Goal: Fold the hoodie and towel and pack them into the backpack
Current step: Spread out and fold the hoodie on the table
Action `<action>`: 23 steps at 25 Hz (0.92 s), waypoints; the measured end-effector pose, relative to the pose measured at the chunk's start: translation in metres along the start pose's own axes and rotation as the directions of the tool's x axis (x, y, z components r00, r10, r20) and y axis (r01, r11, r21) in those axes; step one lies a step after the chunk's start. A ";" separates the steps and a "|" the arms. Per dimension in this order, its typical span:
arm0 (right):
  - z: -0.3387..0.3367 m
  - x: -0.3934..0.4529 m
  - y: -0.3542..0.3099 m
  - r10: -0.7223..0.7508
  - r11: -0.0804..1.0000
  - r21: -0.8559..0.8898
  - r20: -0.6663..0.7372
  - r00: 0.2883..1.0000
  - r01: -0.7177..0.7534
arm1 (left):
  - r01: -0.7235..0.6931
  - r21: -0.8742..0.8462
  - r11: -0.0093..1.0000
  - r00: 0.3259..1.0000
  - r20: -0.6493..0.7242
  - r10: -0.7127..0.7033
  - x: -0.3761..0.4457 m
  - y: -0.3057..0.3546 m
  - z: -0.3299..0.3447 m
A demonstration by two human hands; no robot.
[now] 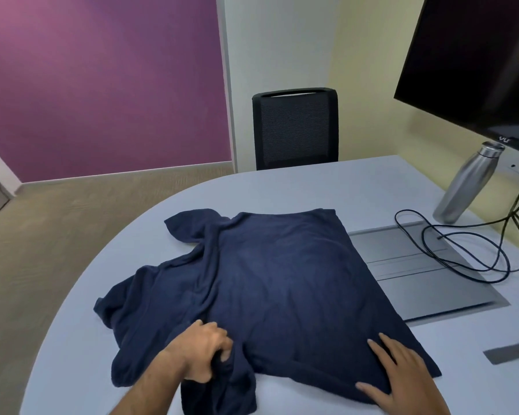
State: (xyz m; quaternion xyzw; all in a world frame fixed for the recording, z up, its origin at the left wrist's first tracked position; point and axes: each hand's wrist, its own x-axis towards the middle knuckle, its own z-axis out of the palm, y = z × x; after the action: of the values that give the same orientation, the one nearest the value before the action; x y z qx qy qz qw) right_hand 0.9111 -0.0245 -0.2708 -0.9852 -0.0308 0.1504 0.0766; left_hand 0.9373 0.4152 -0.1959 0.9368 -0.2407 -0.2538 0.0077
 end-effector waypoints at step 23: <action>-0.028 -0.042 0.009 0.101 0.988 -0.131 0.118 0.988 -0.085 | 0.505 -0.294 0.811 0.858 0.074 -0.507 -0.057 0.034 0.083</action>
State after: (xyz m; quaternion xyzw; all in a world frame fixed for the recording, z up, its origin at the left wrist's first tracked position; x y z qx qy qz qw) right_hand 0.8796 -0.0412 -0.2336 -0.9772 0.0013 0.2125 0.0054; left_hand 0.8390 0.4206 -0.2367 0.9554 0.0591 -0.2769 0.0846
